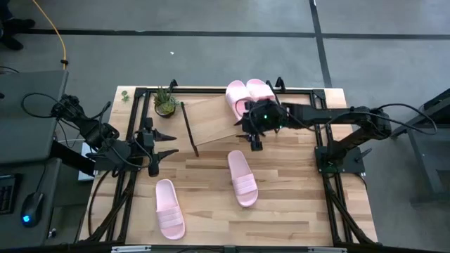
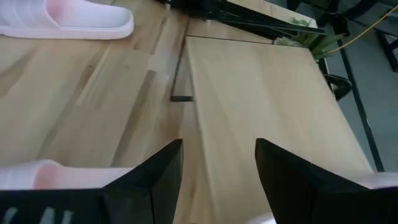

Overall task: Pick and place slides into the shelf
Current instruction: Put the right pink slide on the shelf

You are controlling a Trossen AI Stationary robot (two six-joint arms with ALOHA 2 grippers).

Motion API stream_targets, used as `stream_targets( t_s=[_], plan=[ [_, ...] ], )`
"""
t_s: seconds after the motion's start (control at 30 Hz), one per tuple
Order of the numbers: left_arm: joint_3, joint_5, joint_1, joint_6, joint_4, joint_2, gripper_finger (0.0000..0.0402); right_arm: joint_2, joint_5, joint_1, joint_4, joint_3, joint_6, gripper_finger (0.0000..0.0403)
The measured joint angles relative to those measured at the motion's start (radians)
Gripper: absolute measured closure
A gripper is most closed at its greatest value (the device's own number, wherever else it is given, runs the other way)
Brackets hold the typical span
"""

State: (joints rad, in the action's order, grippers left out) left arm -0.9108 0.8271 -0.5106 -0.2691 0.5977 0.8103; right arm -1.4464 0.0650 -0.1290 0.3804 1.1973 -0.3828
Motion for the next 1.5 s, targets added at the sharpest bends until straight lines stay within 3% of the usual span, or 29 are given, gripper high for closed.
stream_targets(
  t_s=[0.53,1.13,1.5],
  plan=[
    [0.0,-0.081,0.0,-0.156,0.024,0.102,0.0222,0.0,-0.242,0.268,0.016,0.0,0.181,0.021],
    [0.0,-0.185,0.0,-0.165,-0.029,0.173,0.0222,-0.005,-0.581,0.535,0.11,0.001,0.475,0.021],
    [0.0,-0.249,0.0,-0.179,-0.063,0.19,0.0222,-0.136,-0.652,0.632,0.11,0.001,0.584,0.021]
  ],
)
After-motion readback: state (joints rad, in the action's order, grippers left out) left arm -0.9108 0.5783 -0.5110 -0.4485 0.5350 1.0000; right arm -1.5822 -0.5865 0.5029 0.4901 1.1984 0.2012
